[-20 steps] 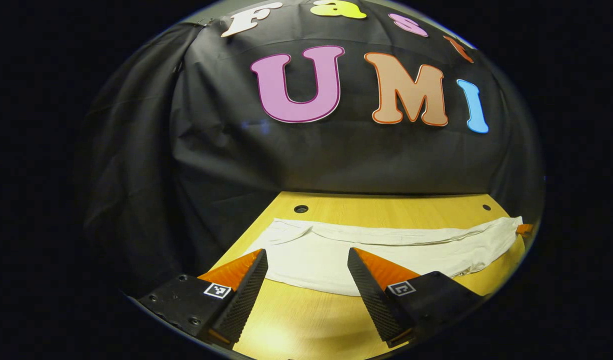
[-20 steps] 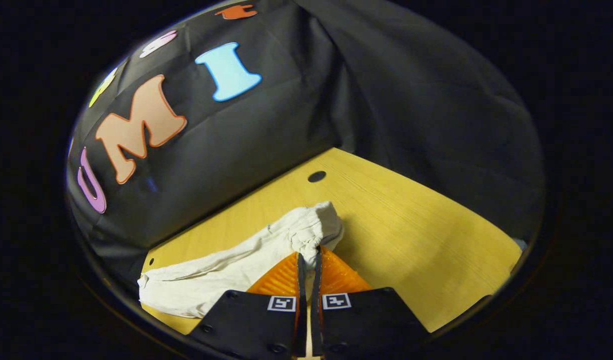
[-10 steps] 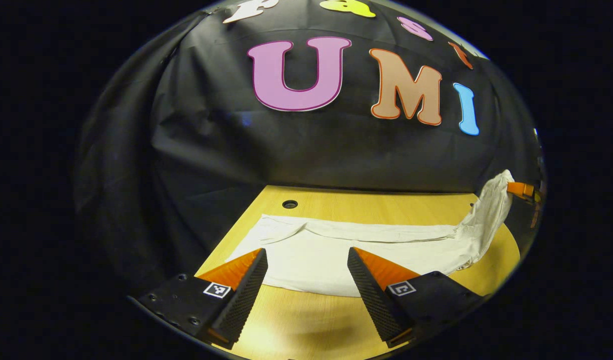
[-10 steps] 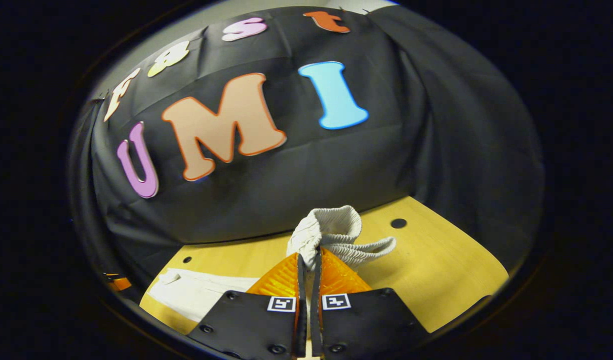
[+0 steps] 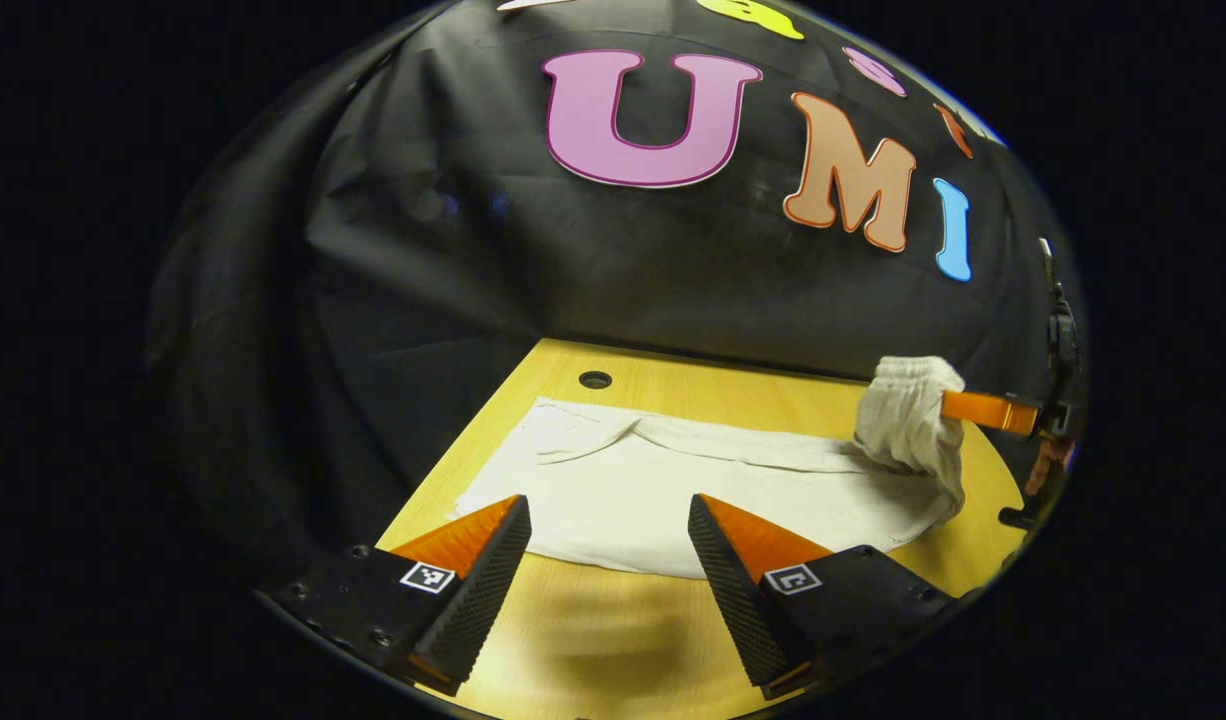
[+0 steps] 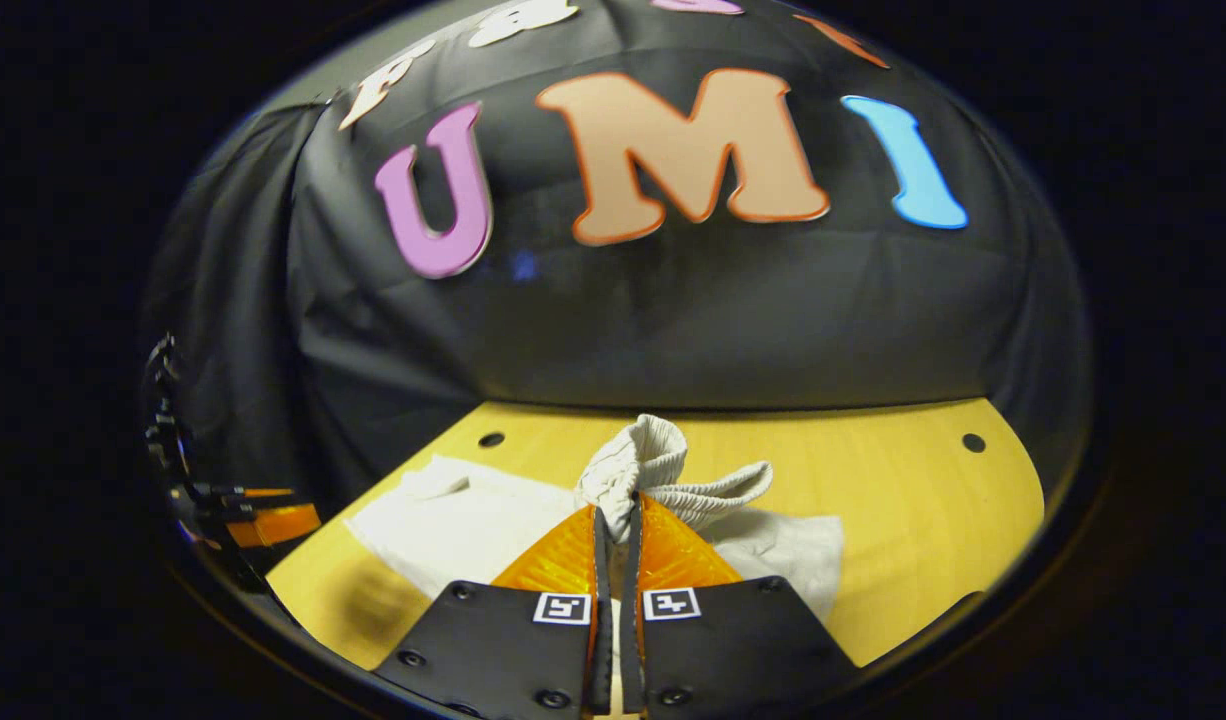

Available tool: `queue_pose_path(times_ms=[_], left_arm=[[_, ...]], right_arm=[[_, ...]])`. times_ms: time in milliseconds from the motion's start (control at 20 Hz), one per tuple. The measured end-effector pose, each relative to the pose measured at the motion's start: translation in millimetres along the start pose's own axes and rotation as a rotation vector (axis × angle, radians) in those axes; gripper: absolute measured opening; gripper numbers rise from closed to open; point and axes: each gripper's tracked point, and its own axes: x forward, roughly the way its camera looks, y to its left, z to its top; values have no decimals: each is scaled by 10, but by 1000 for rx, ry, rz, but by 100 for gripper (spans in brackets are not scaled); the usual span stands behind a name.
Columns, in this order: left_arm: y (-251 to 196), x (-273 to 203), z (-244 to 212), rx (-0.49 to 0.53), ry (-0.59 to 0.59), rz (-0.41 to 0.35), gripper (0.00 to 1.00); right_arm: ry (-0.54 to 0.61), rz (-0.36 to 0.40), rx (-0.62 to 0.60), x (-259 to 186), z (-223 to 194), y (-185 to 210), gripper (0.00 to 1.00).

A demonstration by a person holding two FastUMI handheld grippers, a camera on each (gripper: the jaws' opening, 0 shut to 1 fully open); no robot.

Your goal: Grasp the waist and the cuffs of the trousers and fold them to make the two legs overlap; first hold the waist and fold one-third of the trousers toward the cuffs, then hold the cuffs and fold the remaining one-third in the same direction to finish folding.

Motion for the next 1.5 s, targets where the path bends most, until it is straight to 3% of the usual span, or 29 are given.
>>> queue_pose_path(times_ms=[200, 350, 450, 600, 650, 850, 1050, 1450, 1500], left_arm=[[133, 34, -160, -29, 41, 3, 96], [172, 82, -209, -46, 55, 10, 96], [261, 169, -265, -59, 64, 18, 96], [482, 249, -322, -89, 73, 33, 96], [511, 303, -340, -94, 77, 33, 96], [790, 556, -431, -52, 100, 73, 96], [1087, 854, -522, -19, 120, 101, 96], [1304, 1246, -666, 0, 161, 56, 96], [1311, 1274, -677, 1, 164, 50, 96]], right_arm=[[90, 4, -78, 337, -241, 72, 3], [142, 68, -75, 340, -230, 161, 20], [187, 120, -29, 295, -200, 207, 50], [145, 84, -62, 193, -103, 120, 93], [134, 73, -67, 180, -75, 143, 97], [128, 23, -44, -53, 76, 4, 97], [98, -79, -13, -352, 274, -302, 97], [77, -283, 5, -794, 449, -982, 97], [72, -305, 11, -848, 469, -1054, 92]])
